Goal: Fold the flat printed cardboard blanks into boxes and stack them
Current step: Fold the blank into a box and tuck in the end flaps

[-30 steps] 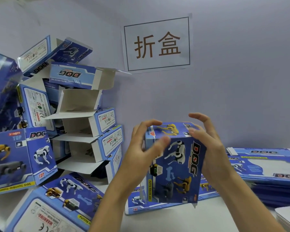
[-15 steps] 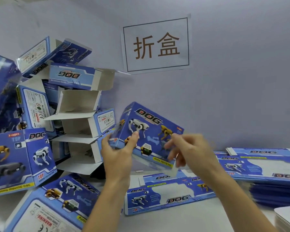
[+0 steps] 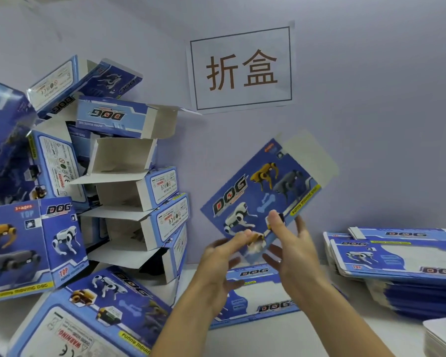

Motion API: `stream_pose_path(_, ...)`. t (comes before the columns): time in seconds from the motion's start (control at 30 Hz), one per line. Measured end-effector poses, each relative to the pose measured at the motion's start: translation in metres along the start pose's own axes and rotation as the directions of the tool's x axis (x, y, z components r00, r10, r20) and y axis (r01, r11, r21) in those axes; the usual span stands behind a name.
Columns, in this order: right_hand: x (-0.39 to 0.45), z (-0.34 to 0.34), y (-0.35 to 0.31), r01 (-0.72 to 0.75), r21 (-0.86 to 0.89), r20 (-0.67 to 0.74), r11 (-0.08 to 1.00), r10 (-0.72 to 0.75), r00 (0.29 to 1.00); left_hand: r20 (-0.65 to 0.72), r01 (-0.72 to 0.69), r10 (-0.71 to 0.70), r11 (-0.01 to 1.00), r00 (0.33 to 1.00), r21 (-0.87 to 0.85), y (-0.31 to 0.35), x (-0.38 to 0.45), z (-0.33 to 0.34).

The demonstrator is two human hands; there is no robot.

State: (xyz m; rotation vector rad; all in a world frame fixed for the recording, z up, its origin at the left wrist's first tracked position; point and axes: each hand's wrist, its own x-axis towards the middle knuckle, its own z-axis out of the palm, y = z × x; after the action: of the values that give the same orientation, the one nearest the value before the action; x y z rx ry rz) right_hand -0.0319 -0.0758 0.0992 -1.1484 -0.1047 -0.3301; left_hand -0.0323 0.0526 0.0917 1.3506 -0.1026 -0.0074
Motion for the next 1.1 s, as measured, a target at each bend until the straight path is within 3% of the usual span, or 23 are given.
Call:
stream_pose_path(0.17, 0.009, -0.028, -0.009, 0.028, -0.226, 0.15, 0.974, 0.006, 0.989, -0.151, -0.234, 0.245, 0.969, 0.958, 0.084, 0.017, -0.001, -0.017)
stream_pose_path(0.27, 0.01, -0.038, -0.01, 0.1, -0.362, 0.221, 0.927, -0.019, 0.975, -0.149, -0.4, 0.417, 0.907, 0.896, 0.133, 0.026, -0.003, -0.027)
stream_pose_path(0.47, 0.006, -0.044, -0.003, 0.105, -0.517, 0.447, 0.849, 0.164, 0.879, -0.048, -0.453, 0.453, 0.891, 0.89, 0.016, 0.028, -0.006, -0.026)
stream_pose_path(0.6, 0.005, -0.043, 0.004, 0.112, -0.498, 0.489, 0.86, 0.172, 0.855, -0.041, -0.468, 0.467, 0.883, 0.883, -0.034, 0.023, -0.006, -0.025)
stream_pose_path(0.7, 0.008, -0.043, 0.005, 0.081, -0.41, 0.434, 0.908, 0.117, 0.893, -0.025, -0.476, 0.476, 0.879, 0.879, 0.004, 0.016, -0.007, -0.02)
stream_pose_path(0.83, 0.013, -0.033, -0.003, 0.097, -0.364, 0.221, 0.926, -0.015, 0.975, 0.087, -0.47, 0.462, 0.865, 0.883, 0.175, 0.004, -0.005, -0.016)
stream_pose_path(0.97, 0.018, -0.033, -0.009, 0.163, -0.534, 0.033, 0.83, -0.172, 0.985, 0.117, -0.456, 0.453, 0.775, 0.884, 0.438, 0.003, -0.003, -0.015)
stream_pose_path(1.1, 0.017, -0.031, -0.014, 0.17, -0.727, 0.027, 0.665, -0.22, 0.975, -0.049, -0.35, 0.509, 0.656, 0.86, 0.669, 0.01, 0.0, -0.01)
